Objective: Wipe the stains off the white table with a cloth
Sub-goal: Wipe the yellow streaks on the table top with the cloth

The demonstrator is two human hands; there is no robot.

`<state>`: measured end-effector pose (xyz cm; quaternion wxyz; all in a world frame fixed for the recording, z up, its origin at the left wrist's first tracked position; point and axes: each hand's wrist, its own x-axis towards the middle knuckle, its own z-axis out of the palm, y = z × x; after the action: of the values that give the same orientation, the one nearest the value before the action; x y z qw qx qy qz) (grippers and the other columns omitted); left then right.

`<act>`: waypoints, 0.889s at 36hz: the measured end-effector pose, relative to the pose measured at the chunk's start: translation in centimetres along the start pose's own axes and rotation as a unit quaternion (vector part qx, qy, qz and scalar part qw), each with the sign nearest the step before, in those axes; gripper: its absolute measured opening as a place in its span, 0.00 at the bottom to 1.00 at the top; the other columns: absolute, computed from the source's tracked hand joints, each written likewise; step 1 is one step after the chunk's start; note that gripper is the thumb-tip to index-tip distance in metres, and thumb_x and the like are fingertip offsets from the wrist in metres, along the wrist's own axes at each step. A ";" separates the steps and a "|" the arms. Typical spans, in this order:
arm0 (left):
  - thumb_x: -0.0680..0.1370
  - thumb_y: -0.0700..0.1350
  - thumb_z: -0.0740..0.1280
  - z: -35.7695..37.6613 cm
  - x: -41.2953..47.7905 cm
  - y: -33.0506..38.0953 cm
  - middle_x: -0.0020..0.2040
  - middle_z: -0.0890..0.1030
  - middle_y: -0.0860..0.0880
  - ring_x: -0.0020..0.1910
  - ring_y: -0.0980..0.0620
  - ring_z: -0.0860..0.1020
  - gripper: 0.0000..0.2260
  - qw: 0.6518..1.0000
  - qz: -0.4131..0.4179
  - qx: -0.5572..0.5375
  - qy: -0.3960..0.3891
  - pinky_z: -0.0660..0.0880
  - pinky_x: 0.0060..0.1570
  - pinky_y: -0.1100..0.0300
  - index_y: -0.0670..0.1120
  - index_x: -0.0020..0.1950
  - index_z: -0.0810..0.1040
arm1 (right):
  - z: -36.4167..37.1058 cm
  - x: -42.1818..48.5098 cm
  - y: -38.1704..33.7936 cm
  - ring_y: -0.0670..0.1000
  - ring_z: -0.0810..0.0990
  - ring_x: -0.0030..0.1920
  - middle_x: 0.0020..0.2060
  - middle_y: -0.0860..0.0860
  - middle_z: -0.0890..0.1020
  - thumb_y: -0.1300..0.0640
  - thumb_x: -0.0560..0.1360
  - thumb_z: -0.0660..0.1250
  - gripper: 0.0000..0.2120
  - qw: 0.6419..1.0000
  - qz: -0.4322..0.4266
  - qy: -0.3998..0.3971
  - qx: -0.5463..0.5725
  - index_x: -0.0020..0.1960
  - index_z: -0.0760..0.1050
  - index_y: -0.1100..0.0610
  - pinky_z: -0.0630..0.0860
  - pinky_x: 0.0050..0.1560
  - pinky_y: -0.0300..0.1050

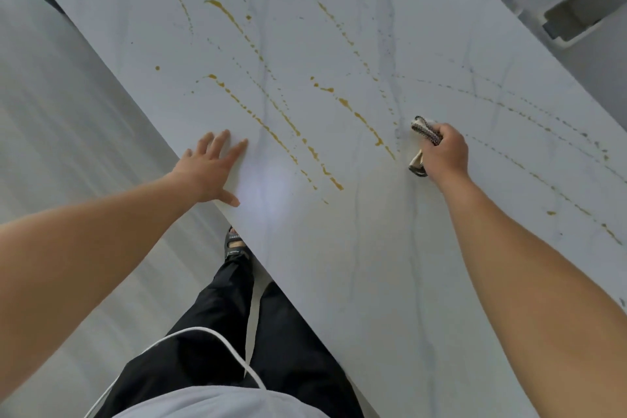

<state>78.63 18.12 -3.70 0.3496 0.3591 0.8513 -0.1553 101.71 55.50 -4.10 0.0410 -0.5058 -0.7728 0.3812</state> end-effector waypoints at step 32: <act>0.70 0.65 0.75 1.0 0.9 -0.5 0.81 0.30 0.46 0.81 0.37 0.34 0.59 1.000 0.010 -0.027 -0.014 0.50 0.77 0.32 0.58 0.80 0.30 | 8.6 -6.2 -0.2 0.63 0.75 0.53 0.50 0.58 0.75 0.64 0.73 0.64 0.17 0.949 -0.196 -0.018 -0.248 0.61 0.75 0.56 0.76 0.37 0.54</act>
<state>78.31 17.69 -5.04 0.3722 0.3559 0.8466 -0.1340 100.71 45.68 -8.09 -0.0259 -0.3319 -0.9274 0.1709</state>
